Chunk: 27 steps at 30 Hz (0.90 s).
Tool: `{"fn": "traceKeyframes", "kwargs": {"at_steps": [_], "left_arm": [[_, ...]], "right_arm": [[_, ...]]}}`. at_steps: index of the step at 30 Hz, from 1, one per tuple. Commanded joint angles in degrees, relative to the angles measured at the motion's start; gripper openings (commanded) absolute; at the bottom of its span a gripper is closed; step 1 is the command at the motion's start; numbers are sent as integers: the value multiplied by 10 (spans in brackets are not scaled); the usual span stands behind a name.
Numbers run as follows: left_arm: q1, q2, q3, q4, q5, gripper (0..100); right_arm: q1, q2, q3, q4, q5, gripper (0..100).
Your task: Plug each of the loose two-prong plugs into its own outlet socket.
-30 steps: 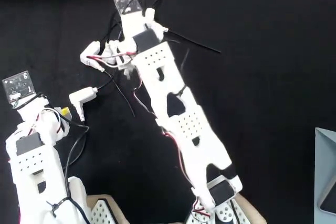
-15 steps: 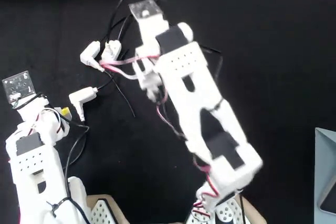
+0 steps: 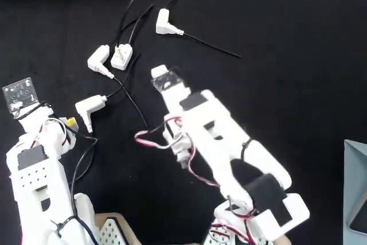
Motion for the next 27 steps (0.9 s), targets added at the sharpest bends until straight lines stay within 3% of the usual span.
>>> {"fn": "traceKeyframes", "kwargs": {"at_steps": [1, 6, 12, 27], "left_arm": [[-2, -10, -1, -10, 1, 252], [-2, -10, -1, -10, 1, 252], [-2, -10, -1, -10, 0, 252], [-2, -10, -1, -11, 0, 252]], "right_arm": [[-19, -25, 15, -27, 3, 14], [-19, -7, 15, -30, 2, 18], [-35, 38, 5, -6, -40, 158], [-39, 68, -22, 68, -58, 139]]}}
